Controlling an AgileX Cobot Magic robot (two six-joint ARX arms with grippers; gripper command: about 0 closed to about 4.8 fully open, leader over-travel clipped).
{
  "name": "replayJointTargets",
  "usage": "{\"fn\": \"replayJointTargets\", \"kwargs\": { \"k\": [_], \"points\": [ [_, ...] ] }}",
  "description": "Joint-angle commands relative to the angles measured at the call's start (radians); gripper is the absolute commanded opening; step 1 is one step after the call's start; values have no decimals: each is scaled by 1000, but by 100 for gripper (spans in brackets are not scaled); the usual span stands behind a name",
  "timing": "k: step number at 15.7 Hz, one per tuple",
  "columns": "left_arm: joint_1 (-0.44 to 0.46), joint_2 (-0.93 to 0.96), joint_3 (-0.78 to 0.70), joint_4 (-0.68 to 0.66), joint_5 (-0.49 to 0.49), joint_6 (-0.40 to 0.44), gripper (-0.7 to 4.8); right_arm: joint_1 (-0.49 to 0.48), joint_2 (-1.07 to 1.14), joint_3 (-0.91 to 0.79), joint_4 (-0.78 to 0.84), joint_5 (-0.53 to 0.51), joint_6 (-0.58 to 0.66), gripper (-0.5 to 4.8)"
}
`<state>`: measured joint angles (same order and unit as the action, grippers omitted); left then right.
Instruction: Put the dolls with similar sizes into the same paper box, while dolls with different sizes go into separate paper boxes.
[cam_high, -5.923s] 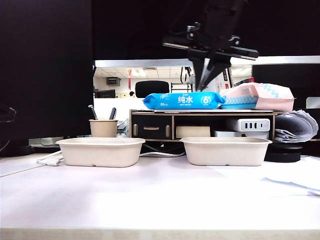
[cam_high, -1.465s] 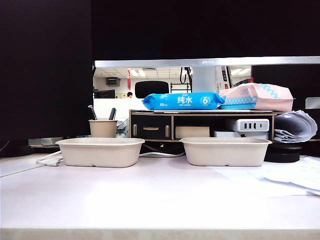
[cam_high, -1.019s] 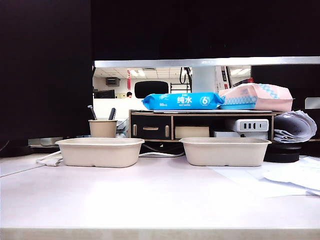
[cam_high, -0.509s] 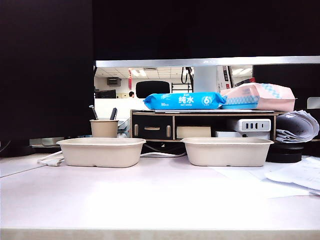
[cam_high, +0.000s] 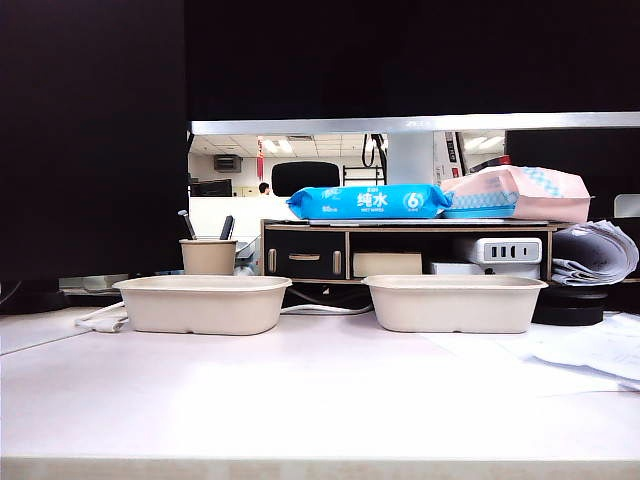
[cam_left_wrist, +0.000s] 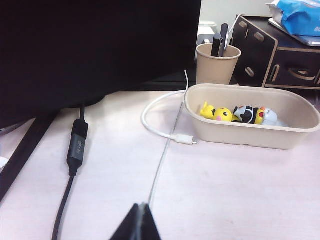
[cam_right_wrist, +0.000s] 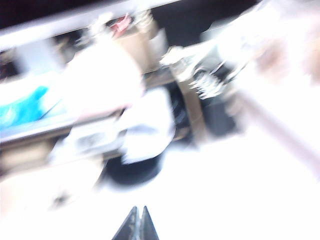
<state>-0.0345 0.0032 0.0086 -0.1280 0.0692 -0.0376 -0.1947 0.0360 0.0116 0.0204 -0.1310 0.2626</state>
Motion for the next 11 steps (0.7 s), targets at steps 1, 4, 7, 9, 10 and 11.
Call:
{"fn": "replayJointTargets", "kwargs": {
  "k": [1,4,7,9,10,11],
  "points": [
    [0,0,1,9,3,3,-5,88,-33,-5,-39,56,3,-5],
    [0,0,1,9,2,3,-5,207,-34,-5,-46,205,3,-5],
    [0,0,1,9,3,3,-5,278,-34,-5,-45,245,3,-5],
    [0,0,1,9,2,3,-5,274,-34,-5,-21,234,-6,-5],
    [0,0,1,9,2,3,-5,261,-34,-5,-14,232,-30,-5],
    [0,0,1,9,2,3,-5,256,-34,-5,-16,229,-32,-5]
  ]
}}
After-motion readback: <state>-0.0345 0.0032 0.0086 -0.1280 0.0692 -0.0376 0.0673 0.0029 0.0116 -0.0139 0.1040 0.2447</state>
